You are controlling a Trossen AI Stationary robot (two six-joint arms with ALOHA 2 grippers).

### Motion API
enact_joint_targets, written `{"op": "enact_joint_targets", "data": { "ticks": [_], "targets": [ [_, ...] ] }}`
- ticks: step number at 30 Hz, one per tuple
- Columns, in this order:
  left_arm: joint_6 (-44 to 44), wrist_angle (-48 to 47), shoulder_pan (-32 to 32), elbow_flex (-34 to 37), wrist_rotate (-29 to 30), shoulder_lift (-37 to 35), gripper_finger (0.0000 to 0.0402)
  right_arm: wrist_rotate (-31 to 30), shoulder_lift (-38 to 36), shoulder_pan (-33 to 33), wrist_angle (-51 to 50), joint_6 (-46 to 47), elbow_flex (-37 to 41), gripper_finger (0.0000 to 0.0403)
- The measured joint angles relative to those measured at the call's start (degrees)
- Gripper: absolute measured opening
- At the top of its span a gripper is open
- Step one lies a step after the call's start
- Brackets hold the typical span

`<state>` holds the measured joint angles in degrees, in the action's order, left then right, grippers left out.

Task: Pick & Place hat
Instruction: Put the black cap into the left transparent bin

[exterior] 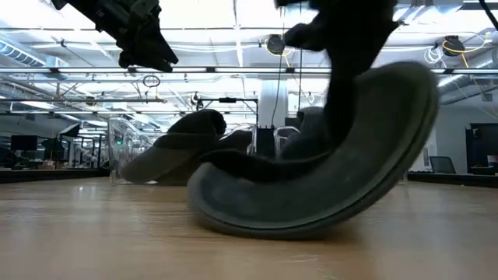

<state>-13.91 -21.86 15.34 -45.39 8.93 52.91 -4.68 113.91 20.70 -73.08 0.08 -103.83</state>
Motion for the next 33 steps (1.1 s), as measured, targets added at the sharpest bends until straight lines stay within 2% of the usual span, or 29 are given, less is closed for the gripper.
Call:
{"op": "enact_joint_targets", "data": {
  "ticks": [7, 9, 11, 13, 16, 19, 22, 24, 27, 31, 33],
  "targets": [
    [0.00, 0.08, -0.01, 0.00, 0.00, -0.01, 0.0196, -2.76, -2.96, -0.19, 11.56, -4.56, 1.05, 0.0000],
    [0.00, 0.08, -0.01, 0.00, 0.00, 0.01, 0.0196, -3.69, -4.96, 1.20, 18.90, -7.02, 1.06, 0.0000],
    [0.00, 0.10, -0.01, 0.00, -0.01, 0.02, 0.0196, -8.93, -8.28, 3.41, 29.31, -10.14, 2.84, 0.0000],
    [0.00, 0.34, -0.01, 0.00, 0.00, -0.01, 0.0196, -16.52, -12.69, 5.98, 43.55, -16.70, 7.35, 0.0000],
    [-0.01, 1.34, -0.01, 0.00, 0.00, 0.01, 0.0196, -27.46, -19.34, 9.96, 73.34, -30.74, 19.07, 0.0000],
    [-0.01, 2.36, -0.01, 0.00, 0.00, -0.01, 0.0196, -27.99, -23.76, 11.99, 102.40, -41.56, 32.63, 0.0000],
    [-0.02, 2.61, -0.01, 0.00, 0.00, 0.01, 0.0196, -31.64, -26.83, 12.03, 123.12, -46.02, 43.59, 0.0020],
    [0.00, 2.54, -0.01, 0.02, 0.00, 0.02, 0.0196, -38.55, -29.51, 11.30, 128.27, -47.33, 48.76, 0.0052],
    [-0.01, 2.55, -0.01, 0.02, 0.00, 0.02, 0.0196, -46.39, -33.12, 9.98, 127.41, -46.41, 53.63, 0.0121],
    [0.00, 2.54, -0.01, 0.02, 0.00, -0.01, 0.0196, -54.66, -36.17, 9.89, 122.40, -43.68, 53.34, 0.0221],
    [0.00, 2.51, -0.01, 0.02, 0.00, -0.01, 0.0196, -55.20, -37.31, 10.46, 115.97, -40.89, 51.02, 0.0262]
  ]
}}
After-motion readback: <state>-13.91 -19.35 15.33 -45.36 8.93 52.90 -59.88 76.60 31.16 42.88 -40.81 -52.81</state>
